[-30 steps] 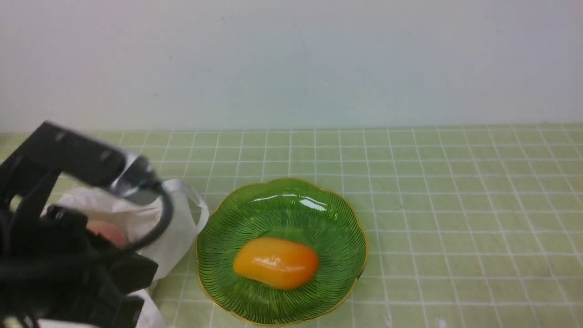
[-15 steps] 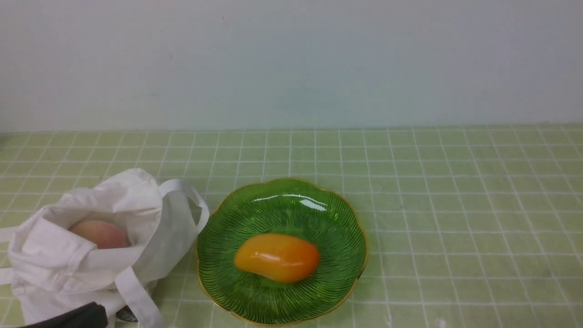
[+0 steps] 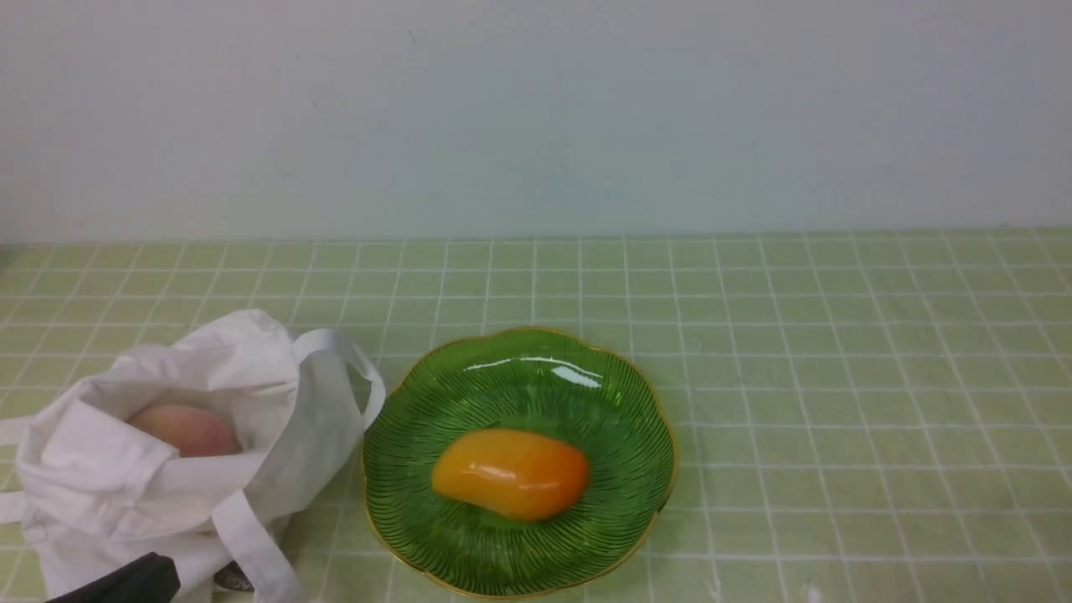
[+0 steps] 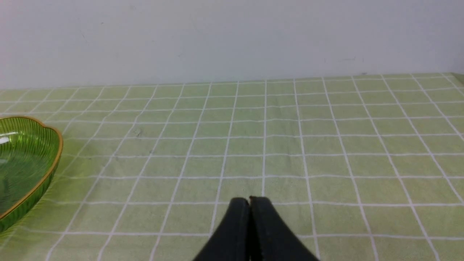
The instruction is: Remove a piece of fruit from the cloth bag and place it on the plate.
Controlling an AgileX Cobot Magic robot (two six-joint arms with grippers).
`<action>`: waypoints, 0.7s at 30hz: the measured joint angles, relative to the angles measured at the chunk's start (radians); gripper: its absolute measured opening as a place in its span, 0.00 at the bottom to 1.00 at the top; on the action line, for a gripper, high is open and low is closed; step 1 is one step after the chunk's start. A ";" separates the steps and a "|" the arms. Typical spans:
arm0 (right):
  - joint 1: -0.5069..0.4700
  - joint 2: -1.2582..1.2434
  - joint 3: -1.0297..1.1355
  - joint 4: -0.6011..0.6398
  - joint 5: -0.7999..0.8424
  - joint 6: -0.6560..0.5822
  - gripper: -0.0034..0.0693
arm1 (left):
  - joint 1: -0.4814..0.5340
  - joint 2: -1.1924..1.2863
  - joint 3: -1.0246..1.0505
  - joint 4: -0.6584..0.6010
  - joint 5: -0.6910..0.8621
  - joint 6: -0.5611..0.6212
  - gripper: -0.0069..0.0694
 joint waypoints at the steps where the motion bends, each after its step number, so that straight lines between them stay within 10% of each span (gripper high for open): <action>1: 0.000 0.000 0.000 0.000 0.000 0.000 0.03 | 0.019 0.000 0.017 0.019 -0.024 -0.026 0.08; 8: 0.000 0.000 0.000 0.000 0.000 0.000 0.03 | 0.209 -0.069 0.123 0.229 -0.028 -0.118 0.08; 21: 0.000 0.000 0.000 0.000 0.000 0.000 0.03 | 0.252 -0.141 0.125 0.277 0.112 -0.114 0.08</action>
